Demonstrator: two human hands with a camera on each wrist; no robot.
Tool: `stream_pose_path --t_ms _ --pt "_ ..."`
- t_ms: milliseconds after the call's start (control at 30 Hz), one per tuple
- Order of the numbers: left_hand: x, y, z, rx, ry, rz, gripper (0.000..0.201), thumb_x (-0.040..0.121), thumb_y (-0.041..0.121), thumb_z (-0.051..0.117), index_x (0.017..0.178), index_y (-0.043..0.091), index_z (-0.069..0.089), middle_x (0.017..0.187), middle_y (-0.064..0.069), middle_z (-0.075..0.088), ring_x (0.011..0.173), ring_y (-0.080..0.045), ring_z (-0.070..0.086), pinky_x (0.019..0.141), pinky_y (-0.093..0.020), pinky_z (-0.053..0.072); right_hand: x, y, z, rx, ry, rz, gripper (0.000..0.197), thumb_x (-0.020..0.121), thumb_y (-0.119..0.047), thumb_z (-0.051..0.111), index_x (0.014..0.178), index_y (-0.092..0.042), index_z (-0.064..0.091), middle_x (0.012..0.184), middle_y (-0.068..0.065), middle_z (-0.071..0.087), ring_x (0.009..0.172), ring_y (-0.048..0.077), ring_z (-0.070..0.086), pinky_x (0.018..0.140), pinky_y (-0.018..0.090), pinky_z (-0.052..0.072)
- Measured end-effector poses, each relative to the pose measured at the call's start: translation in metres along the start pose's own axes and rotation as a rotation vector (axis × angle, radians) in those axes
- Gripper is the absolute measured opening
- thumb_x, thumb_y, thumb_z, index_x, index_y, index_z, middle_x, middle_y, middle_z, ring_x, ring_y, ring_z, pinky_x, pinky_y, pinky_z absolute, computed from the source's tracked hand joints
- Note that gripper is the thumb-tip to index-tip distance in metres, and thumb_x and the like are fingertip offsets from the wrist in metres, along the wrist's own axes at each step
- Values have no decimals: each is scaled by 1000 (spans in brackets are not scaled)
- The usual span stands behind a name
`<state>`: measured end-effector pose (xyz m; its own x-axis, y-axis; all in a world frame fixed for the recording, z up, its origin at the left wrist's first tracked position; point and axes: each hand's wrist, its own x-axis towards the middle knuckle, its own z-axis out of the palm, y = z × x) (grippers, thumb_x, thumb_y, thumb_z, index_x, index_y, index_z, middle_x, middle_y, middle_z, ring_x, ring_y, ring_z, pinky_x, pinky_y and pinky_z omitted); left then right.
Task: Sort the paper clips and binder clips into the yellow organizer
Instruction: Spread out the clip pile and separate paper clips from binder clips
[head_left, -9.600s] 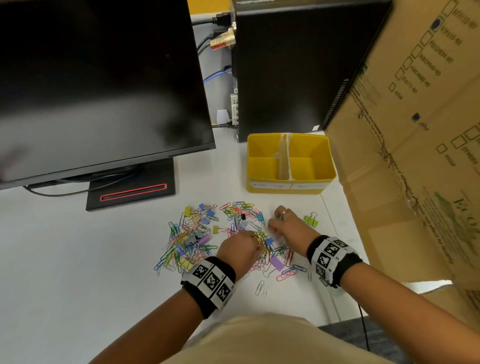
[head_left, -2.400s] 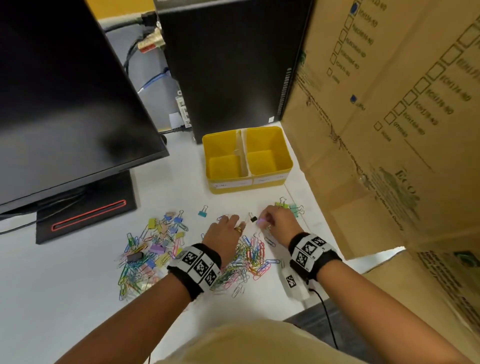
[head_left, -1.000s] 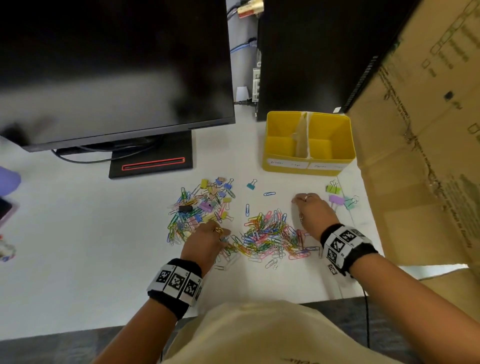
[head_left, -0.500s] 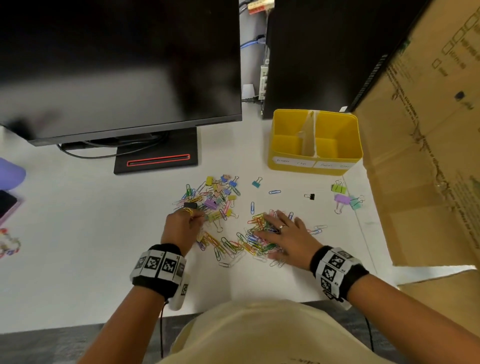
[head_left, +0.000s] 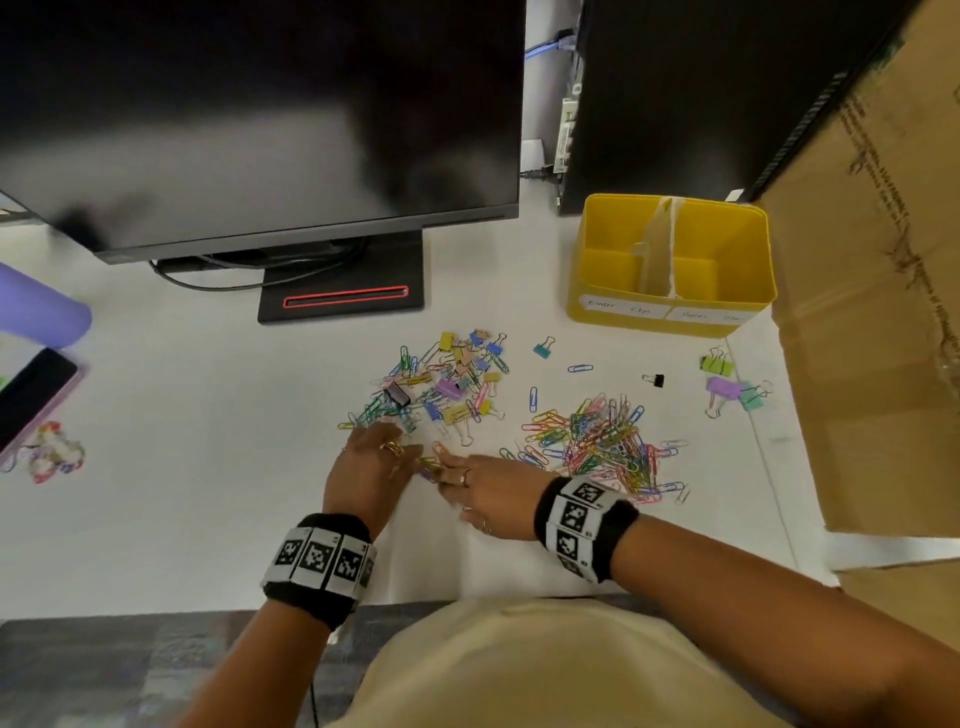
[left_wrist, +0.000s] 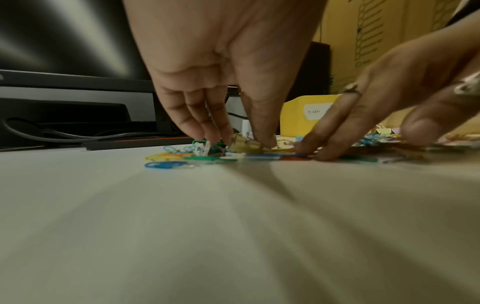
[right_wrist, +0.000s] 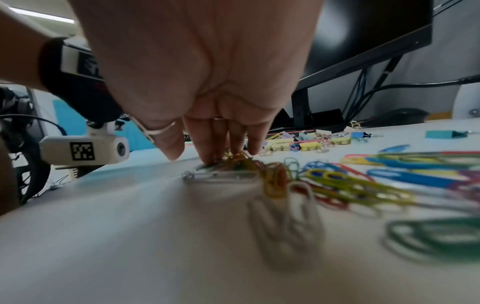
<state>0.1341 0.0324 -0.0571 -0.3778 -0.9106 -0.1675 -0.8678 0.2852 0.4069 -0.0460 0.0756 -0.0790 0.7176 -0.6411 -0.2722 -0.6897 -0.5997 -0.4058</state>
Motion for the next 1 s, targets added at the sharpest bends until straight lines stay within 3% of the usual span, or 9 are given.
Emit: stream_pose_path --t_ms 67,300,367,433,533,700,833,933,1000 --pt "3 -1 -3 -35 19 -56 17 80 13 71 95 8 74 111 -14 66 107 -36 55 85 -41 51 -9 5 4 16 -41 -1 42 93 -12 42 131 5 40 147 22 34 141 34 21 113 48 29" --pt "18 -7 -6 -126 -82 -189 14 74 12 74 88 11 73 115 -6 60 118 -27 45 93 -31 40 -25 13 -8 -14 76 82 26 87 -12 50 106 1 61 120 21 60 117 35 51 99 44 41" --pt "20 -6 -7 -126 -89 -185 14 74 10 74 88 10 73 115 -7 60 117 -27 46 94 -32 39 -7 7 -10 -12 106 21 36 88 -10 49 122 2 51 133 22 51 126 36 45 106 45 39" --pt "21 -5 -8 -127 -88 -190 14 74 10 74 88 10 73 114 -8 60 115 -27 47 93 -32 39 11 -1 -11 10 16 57 48 94 -16 41 138 0 29 150 19 29 140 32 23 116 43 23" --pt "21 -5 -9 -111 -92 -180 14 75 7 72 89 9 74 114 -9 60 115 -27 48 91 -30 39 21 -7 -14 -36 -85 170 50 100 -25 28 142 -2 16 155 16 13 144 29 10 117 42 14" --pt "22 -10 -12 -135 -49 -233 11 79 5 68 88 7 73 111 -9 60 113 -26 47 81 -27 40 -1 4 -13 -160 -49 204 44 97 -22 35 135 0 34 144 18 39 136 34 29 115 42 20" --pt "23 -9 -13 -83 -73 -187 12 79 6 68 90 6 72 114 -11 60 115 -27 49 87 -28 42 1 4 -7 -289 53 179 34 79 -17 61 112 -8 59 111 9 67 108 27 59 95 35 48" --pt "27 -11 -13 -43 -90 -196 12 79 9 69 91 10 72 116 -8 59 114 -25 49 89 -33 45 25 -5 1 -143 48 -5 44 90 -15 50 131 -2 41 135 17 50 127 34 44 103 43 40" --pt "28 -11 -11 -19 -86 -189 13 80 7 68 91 11 72 115 -8 59 114 -25 50 86 -30 45 29 -10 0 -139 -51 27 45 97 -18 37 138 -1 29 149 18 31 138 33 28 112 43 27"
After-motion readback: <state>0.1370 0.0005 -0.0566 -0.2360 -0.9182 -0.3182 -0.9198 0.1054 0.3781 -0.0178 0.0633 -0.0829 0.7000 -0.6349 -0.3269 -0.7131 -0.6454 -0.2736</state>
